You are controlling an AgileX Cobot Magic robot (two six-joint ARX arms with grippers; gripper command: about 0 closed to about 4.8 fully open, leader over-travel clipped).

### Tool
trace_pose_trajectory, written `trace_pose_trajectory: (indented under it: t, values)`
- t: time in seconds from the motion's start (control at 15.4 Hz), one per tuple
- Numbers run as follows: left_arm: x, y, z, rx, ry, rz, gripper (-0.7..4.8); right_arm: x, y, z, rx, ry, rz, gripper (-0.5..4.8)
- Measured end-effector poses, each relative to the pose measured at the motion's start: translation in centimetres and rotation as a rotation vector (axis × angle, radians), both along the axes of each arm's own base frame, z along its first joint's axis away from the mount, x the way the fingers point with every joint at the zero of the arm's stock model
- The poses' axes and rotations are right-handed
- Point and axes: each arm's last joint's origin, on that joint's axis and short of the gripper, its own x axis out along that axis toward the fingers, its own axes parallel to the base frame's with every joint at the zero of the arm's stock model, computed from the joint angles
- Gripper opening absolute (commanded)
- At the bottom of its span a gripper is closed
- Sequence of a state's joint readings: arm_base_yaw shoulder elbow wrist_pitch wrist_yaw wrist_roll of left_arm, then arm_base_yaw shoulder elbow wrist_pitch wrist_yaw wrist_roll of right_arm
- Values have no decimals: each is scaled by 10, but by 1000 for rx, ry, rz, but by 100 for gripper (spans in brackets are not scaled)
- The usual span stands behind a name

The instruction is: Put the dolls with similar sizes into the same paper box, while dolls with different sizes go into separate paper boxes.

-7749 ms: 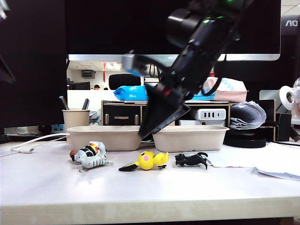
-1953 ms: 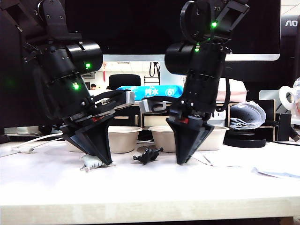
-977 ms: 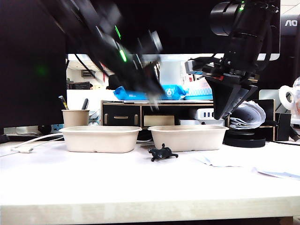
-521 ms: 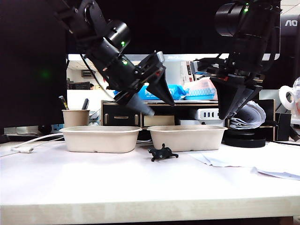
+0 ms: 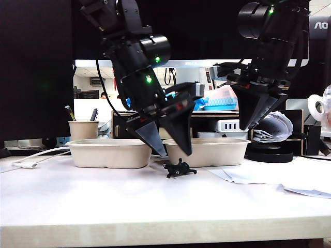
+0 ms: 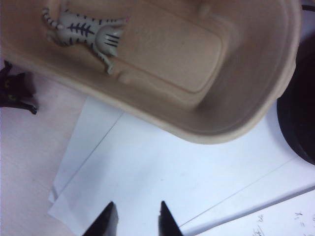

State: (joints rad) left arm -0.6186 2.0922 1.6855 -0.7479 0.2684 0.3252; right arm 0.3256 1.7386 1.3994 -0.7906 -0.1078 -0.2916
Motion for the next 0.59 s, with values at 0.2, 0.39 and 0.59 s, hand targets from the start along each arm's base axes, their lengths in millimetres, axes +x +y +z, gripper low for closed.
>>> trace_pose_trajectory:
  t: [0.2,0.39,0.59]
  values:
    - [4,-4,-24,52,20,-9,453,0,0,0,0,0,0,117]
    - [7,-6,-26,41,14,-8,182,1,0,0,3,-6,0,117]
    - [5,-8,-28,41,20,-11,50,1,0,0,3,-9,1,117]
